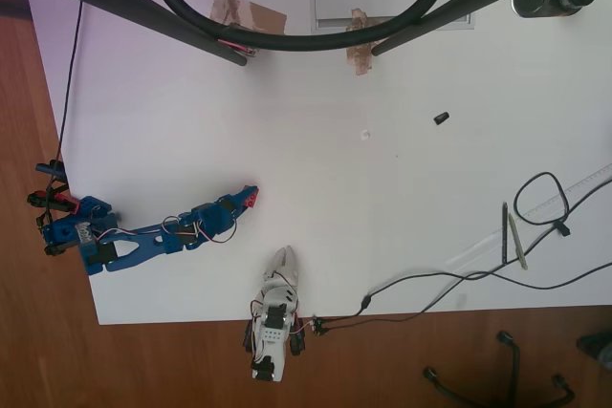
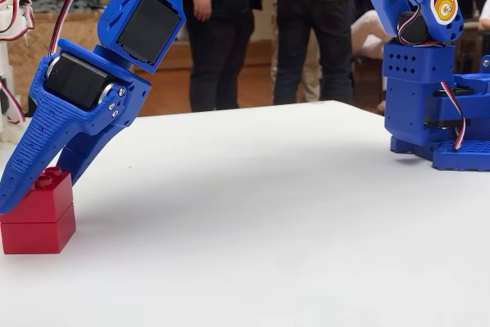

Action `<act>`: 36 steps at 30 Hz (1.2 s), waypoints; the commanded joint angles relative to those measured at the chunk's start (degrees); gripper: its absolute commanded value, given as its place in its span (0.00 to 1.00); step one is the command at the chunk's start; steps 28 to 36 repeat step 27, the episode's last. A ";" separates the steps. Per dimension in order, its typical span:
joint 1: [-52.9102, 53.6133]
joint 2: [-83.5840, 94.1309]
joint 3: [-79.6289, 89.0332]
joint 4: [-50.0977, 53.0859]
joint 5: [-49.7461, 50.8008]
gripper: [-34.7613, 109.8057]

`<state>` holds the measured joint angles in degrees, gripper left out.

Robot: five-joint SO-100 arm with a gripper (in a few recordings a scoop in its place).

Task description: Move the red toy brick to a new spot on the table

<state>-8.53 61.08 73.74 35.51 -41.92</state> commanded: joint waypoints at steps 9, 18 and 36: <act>7.82 52.38 42.54 -0.26 -2.20 0.35; 13.80 95.45 93.08 6.15 -31.73 0.24; 10.99 118.65 109.51 28.56 -56.25 0.24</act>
